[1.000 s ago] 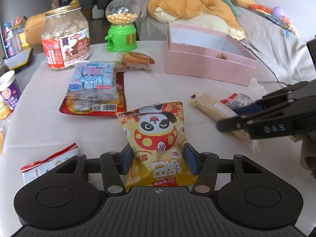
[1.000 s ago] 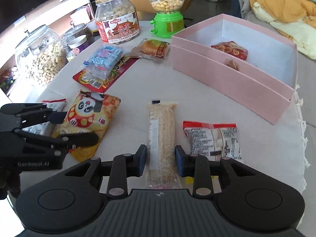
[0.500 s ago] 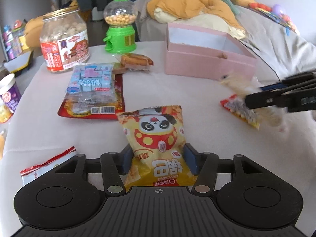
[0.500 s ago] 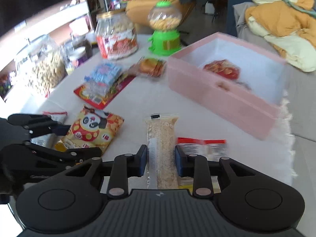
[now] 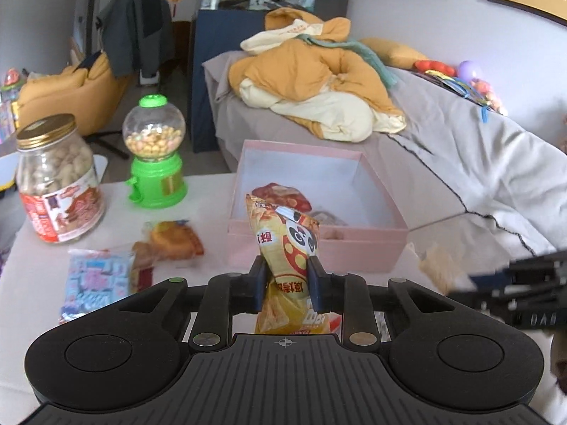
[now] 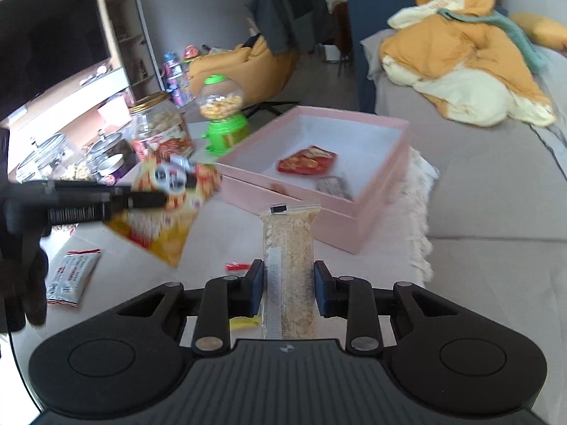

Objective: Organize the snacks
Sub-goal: 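Carry the rice-cake bar into the pink box right while left carries the panda bag there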

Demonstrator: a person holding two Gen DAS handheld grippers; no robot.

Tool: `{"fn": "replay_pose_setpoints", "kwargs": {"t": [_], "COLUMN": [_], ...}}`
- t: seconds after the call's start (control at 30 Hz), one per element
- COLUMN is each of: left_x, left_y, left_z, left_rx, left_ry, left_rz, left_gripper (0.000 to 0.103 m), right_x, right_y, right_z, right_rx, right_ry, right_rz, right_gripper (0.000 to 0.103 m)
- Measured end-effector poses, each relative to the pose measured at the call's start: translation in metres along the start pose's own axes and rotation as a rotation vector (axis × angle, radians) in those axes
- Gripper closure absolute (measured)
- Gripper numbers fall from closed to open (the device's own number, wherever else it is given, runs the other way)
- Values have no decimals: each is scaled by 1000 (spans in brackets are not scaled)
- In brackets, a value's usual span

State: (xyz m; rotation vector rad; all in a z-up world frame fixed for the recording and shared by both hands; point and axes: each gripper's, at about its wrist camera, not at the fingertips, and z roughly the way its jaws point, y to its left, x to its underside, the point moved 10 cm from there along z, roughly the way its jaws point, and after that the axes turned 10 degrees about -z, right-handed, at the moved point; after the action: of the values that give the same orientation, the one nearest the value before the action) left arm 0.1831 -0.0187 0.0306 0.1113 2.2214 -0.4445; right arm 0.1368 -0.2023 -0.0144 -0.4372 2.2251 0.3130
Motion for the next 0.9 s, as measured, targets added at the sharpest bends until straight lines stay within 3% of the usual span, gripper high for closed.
{"fn": "replay_pose_setpoints", "kwargs": {"t": [0.23, 0.5, 0.63, 0.77, 0.83, 0.9], "left_x": [-39, -115, -124, -97, -90, -85], "left_y": [-11, -30, -17, 6, 17, 26], "left_z": [14, 44, 82, 135, 139, 132], "left_rx": [77, 145, 200, 215, 202, 196], "left_ry": [-55, -137, -75, 85, 78, 60], "left_rz": [-49, -82, -187, -270, -257, -241], "left_gripper": [75, 75, 74, 74, 74, 74], "right_x": [5, -62, -111, -145, -151, -149], "right_y": [-18, -21, -36, -55, -62, -63], "right_z": [10, 7, 30, 76, 94, 107], "right_rx": [-36, -4, 21, 39, 52, 72], "right_ry": [15, -83, -97, -63, -47, -29], "right_rz": [61, 30, 56, 105, 127, 117], "right_gripper": [74, 74, 74, 73, 72, 63]}}
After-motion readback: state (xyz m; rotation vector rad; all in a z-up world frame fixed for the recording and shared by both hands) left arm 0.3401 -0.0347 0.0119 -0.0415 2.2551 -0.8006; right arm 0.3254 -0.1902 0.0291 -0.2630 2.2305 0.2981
